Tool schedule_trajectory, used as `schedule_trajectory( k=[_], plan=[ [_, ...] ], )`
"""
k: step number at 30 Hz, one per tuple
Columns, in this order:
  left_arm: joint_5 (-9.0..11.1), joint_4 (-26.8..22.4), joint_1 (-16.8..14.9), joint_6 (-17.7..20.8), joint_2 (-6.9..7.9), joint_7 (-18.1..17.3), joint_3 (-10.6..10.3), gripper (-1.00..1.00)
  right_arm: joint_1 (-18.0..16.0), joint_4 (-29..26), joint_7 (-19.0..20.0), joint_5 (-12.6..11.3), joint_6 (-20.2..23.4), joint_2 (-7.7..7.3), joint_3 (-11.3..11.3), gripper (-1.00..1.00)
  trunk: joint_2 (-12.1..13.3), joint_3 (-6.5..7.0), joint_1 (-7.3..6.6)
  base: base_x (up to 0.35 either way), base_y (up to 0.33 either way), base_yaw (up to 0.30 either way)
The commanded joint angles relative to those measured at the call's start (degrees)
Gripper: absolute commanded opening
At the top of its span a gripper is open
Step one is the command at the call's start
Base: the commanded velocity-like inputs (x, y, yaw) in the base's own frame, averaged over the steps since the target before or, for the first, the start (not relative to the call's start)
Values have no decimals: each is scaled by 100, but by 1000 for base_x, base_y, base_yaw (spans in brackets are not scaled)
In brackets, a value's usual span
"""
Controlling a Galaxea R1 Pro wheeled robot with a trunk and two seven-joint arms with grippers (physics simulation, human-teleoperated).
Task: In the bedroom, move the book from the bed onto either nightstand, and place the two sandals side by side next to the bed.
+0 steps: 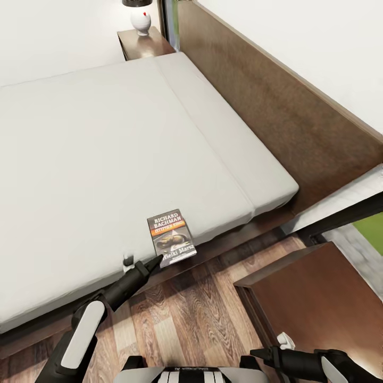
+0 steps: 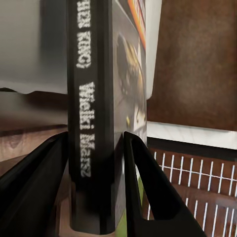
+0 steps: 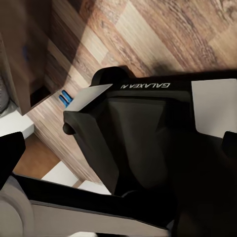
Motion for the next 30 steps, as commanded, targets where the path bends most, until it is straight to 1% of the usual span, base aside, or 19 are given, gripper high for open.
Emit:
schedule_trajectory(
  k=[1, 30],
  plan=[
    [17, 0, -2, 37, -4, -6, 11, -100, -2, -4, -1, -52, 44, -5, 29, 100, 40, 16, -23, 0, 0, 0],
    [5, -62, -2, 22, -2, -6, 12, -100, -2, -12, 17, -52, 44, -5, 30, 100, 1203, 537, -660, 0, 0, 0]
  ],
)
